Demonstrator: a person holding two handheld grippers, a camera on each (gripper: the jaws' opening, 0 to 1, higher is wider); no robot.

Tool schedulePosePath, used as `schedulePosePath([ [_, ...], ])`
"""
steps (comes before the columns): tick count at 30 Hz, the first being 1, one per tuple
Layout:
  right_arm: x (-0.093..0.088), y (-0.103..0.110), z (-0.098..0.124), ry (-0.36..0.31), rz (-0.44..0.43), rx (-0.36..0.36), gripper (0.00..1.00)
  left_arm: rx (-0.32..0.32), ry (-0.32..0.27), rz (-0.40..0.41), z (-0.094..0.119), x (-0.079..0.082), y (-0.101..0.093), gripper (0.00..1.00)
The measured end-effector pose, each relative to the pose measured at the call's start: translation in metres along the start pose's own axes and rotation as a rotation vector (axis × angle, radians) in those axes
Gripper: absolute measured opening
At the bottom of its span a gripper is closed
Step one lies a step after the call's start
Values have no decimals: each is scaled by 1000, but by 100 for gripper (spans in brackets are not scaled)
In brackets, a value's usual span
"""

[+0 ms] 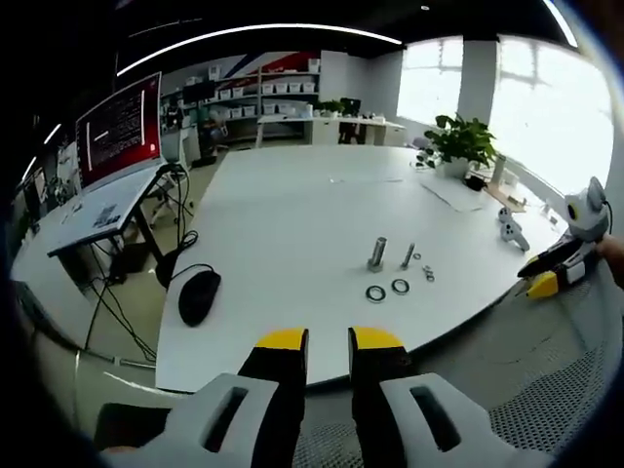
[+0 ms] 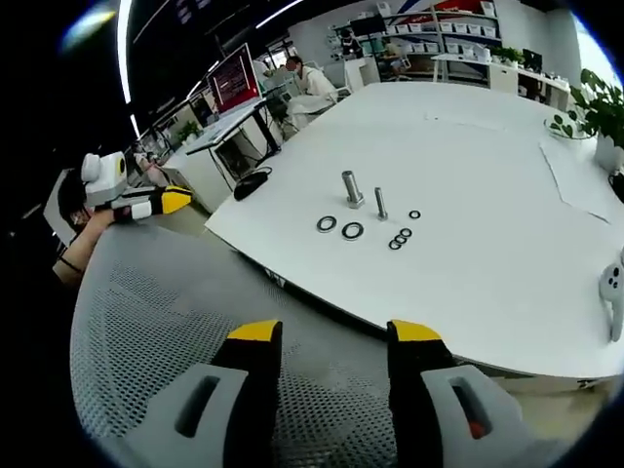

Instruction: Place the washer onto the threaded stud by aligning its center hole with the stud, sliding it down to the base, and recovering from edge contact or off-axis alignment until the washer reaches the visible bottom stop.

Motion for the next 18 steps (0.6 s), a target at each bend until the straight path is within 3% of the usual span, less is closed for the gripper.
schedulePosePath([
  [8,1,0,0,-6,-6,-2,46,-5,40,13,-1,-2,0,14],
  [18,1,-2,-1,-7,-7,0,45,-6,40,15,-3,-5,4,12],
])
Point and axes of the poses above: the point that each gripper's makers call its tool centre point, and the gripper's own axes: z roughly backward along the fingers, y roughly to its left, x roughly out of its top, the point moved 10 cm from there along z, roughly backward along the fingers, and after that the axes turned 10 degrees about -z, right-handed, at the moved point
